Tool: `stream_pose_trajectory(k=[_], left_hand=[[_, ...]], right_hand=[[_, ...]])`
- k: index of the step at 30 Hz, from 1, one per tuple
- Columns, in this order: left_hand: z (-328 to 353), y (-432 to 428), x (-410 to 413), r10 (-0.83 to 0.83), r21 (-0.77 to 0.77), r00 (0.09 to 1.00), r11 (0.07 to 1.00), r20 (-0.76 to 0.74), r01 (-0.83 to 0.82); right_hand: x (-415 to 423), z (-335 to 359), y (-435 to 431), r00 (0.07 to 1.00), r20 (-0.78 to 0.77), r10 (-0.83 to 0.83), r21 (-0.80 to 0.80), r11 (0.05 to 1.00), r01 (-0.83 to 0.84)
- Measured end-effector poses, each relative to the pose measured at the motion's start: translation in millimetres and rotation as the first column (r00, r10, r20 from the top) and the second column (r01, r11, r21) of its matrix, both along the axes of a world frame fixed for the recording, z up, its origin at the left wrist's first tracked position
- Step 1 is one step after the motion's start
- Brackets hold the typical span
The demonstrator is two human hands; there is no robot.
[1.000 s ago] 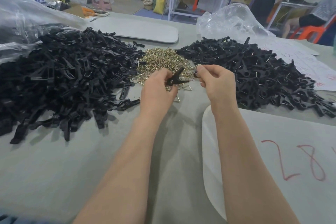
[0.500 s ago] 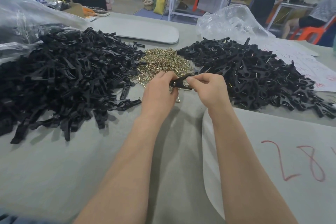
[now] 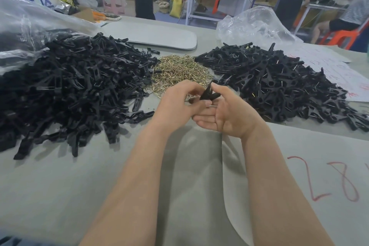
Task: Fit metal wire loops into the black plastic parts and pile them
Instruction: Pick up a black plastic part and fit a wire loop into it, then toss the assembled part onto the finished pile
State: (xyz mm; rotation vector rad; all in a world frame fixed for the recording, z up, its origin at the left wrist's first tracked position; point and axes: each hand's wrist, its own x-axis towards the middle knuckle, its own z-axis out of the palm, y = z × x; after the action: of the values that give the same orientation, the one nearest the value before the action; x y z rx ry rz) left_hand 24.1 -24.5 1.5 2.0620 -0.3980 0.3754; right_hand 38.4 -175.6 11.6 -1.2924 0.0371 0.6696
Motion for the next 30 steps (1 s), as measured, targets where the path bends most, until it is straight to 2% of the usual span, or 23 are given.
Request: stream_pose_trajectory(k=[6,20,22,24,26,28,29,30], left_hand=[[3.4,-3.3,-2.4,-0.036,-0.064,0.999,0.997,-0.001,0.036],[2.7,-3.1,-1.2,-0.086,-0.184,0.993,0.980,-0.086,0.069],[2.3,-3.1,-0.9,-0.056,-0.182,0.994,0.983,-0.091,0.039],[0.3,-3.2,0.0,0.012,-0.137,0.993,0.990,-0.115,-0.027],[-3.3,-3.5,1.9,0.075,0.008,0.984,0.997,-0.162,-0.074],[-6.6,-4.9,3.7,0.076,0.109,0.981,0.992,-0.176,-0.057],[-7.5,-5.7,4.4,0.067,0.110,0.983,0.993,-0.173,-0.048],[-7.6,-6.1,5.0,0.072,0.103,0.983,0.993,-0.168,-0.055]], right_hand=[[2.4,-3.9,6.9,0.992,0.075,-0.101,0.040,0.994,0.099],[4.2,-9.3,11.0,0.986,0.118,-0.118,0.055,0.992,0.112],[4.5,-7.0,9.1,0.984,0.122,-0.130,-0.002,0.991,0.131],[6.7,-5.2,7.0,0.948,0.204,-0.245,-0.139,0.951,0.276],[8.5,-6.8,5.6,0.877,0.384,-0.289,-0.246,0.884,0.399],[9.6,-9.4,8.7,0.818,0.532,-0.216,-0.290,0.862,0.416],[10.2,-10.6,11.2,0.772,0.592,-0.230,-0.282,0.838,0.466],[12.2,-8.1,12.2,0.698,0.642,-0.317,-0.210,0.803,0.557]])
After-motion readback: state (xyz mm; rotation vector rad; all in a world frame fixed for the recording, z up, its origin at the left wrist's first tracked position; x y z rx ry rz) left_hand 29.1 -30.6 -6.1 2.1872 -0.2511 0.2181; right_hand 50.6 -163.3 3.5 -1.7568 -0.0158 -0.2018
